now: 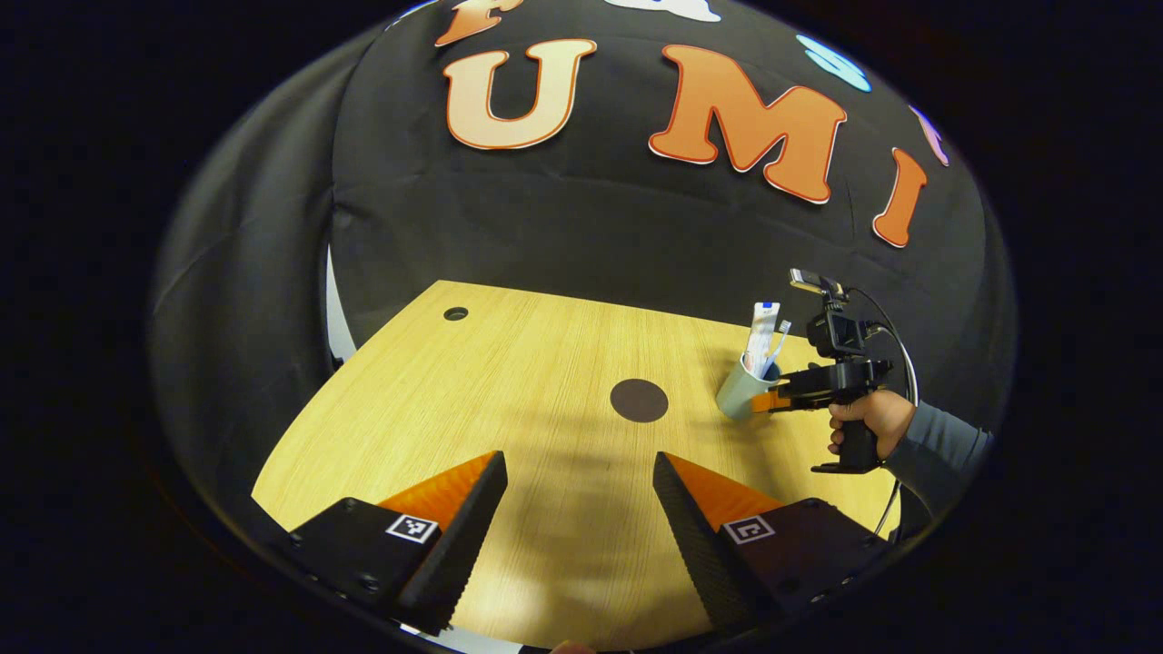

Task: Put the toothbrush and toothpaste on the desktop into the cup, then pick up the cup and place it on the coaster on the desktop.

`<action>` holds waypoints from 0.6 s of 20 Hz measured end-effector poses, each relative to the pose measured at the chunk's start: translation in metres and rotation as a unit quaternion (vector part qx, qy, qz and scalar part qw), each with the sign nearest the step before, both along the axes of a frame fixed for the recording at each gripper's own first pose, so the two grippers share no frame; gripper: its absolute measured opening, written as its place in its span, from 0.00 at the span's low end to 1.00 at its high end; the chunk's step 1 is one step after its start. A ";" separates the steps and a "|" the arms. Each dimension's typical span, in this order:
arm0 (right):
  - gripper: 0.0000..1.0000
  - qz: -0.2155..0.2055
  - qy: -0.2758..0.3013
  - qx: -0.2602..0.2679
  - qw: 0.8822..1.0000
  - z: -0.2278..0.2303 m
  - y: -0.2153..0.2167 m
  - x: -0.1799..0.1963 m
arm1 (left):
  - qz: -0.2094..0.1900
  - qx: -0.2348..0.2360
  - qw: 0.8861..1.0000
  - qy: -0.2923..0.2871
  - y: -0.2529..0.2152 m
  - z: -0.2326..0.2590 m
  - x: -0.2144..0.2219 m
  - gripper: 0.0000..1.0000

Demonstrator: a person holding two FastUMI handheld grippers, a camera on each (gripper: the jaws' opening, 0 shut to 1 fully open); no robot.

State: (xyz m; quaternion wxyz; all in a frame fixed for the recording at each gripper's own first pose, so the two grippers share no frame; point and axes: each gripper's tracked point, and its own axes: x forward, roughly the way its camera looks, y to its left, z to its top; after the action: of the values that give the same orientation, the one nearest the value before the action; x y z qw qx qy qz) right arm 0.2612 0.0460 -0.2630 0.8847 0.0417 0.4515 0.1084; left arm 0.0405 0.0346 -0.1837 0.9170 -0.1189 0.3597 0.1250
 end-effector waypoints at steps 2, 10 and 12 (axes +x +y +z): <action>0.12 -0.001 0.003 0.003 1.000 0.000 0.000 0.000 | 0.003 -0.004 1.000 0.002 0.000 -0.002 -0.001 0.98; 0.12 0.027 -0.032 0.013 0.999 0.005 0.006 0.006 | 0.002 0.008 1.000 -0.002 -0.007 -0.008 -0.003 0.98; 0.12 0.045 -0.041 0.018 0.998 0.008 0.008 0.008 | 0.002 0.012 1.000 -0.002 -0.012 -0.010 -0.002 0.98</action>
State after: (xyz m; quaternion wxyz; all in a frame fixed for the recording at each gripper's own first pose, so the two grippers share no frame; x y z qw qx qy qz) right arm 0.2694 0.0545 -0.2554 0.8955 0.0327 0.4146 0.1582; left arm 0.0386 0.0222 -0.1939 0.9189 -0.1089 0.3558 0.1310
